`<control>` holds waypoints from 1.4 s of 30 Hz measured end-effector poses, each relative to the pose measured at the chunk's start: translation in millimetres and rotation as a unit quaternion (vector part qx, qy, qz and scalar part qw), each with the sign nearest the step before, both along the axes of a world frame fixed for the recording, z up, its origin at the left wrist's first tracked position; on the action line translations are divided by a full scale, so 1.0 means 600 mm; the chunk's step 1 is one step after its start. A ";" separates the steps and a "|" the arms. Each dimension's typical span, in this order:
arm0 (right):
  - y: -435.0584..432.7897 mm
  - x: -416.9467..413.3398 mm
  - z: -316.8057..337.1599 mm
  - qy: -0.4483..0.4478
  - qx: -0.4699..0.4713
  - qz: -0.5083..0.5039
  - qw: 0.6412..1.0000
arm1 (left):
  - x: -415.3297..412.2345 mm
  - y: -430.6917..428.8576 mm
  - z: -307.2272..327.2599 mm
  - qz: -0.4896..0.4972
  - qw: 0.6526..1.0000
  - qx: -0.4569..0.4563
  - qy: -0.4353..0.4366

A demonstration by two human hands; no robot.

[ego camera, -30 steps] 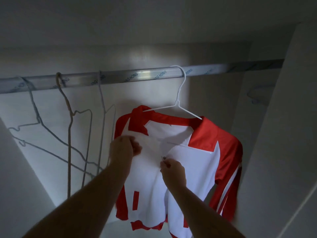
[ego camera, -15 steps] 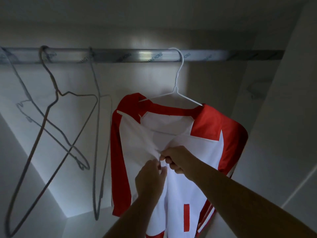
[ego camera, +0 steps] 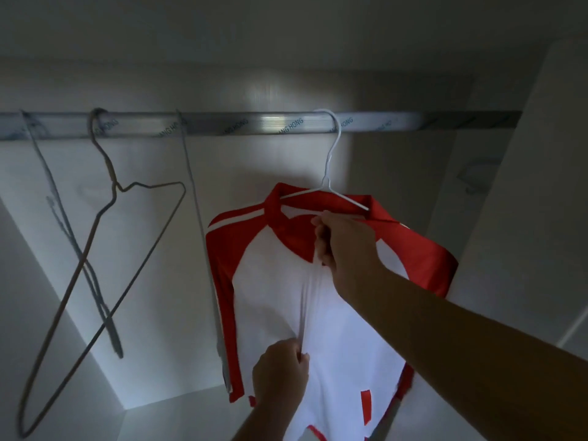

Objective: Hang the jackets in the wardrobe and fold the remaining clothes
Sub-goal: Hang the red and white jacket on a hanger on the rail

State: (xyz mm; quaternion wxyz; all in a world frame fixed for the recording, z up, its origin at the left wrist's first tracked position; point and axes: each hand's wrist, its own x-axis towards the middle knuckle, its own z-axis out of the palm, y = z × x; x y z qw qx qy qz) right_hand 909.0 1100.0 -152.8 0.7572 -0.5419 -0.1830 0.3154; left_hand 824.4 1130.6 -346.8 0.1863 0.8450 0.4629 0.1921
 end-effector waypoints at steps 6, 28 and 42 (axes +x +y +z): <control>-0.015 -0.001 -0.006 -0.129 -0.062 0.082 0.986 | -0.001 0.004 0.005 0.049 0.998 -0.027 -0.008; -0.020 0.183 0.032 -0.384 -0.148 0.139 0.901 | 0.091 0.028 0.267 -0.147 0.947 0.258 -0.125; -0.005 0.129 0.019 -0.782 -0.161 -0.019 0.602 | 0.009 0.079 0.317 -0.147 0.960 0.050 -0.231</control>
